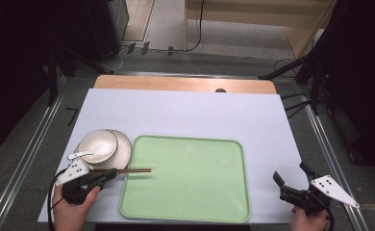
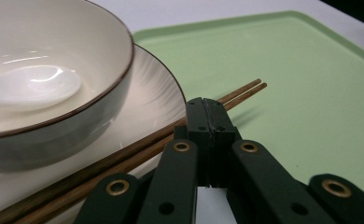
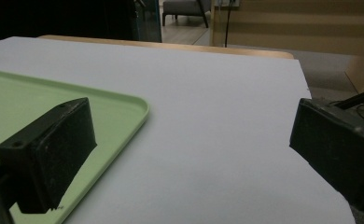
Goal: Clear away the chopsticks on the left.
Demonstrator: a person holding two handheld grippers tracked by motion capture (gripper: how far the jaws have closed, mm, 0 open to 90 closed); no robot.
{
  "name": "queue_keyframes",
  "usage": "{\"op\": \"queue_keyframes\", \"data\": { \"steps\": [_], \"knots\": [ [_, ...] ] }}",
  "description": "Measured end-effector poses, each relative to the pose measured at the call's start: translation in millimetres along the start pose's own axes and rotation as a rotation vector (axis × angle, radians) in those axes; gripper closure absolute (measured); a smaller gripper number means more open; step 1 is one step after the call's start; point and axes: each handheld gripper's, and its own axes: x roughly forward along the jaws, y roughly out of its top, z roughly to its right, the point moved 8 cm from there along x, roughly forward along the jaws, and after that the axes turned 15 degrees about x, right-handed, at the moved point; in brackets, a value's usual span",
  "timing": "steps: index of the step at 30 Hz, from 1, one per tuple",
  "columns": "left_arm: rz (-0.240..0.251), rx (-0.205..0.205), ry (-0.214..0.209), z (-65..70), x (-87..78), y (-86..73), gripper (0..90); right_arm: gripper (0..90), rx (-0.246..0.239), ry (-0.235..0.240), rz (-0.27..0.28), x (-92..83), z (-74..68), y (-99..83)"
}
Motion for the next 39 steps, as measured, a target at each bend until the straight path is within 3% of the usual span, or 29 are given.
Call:
{"op": "queue_keyframes", "data": {
  "steps": [10, 19, 23, 30, 39],
  "knots": [
    [-0.054, 0.025, 0.002, 3.5, 22.0, 3.0, 90.0, 0.3, 0.016, -0.011, 0.008, -7.0, 2.9, -0.7],
    [-0.058, 0.0, 0.015, -4.9, 31.7, 6.6, 90.0, 0.3, 0.019, -0.014, -0.004, -5.2, 2.4, -2.9],
    [-0.062, 0.007, 0.046, -10.6, 36.4, 10.1, 90.0, 0.3, 0.011, -0.02, -0.011, -3.5, 1.8, -4.1],
    [-0.074, 0.024, 0.061, -11.1, 46.9, 18.2, 90.0, 0.3, 0.009, -0.018, -0.016, -1.8, 1.3, -5.5],
    [-0.109, 0.025, 0.137, -18.1, 61.9, 27.2, 90.0, 0.3, 0.002, -0.017, -0.025, -0.5, 1.4, -6.7]
  ]
}}
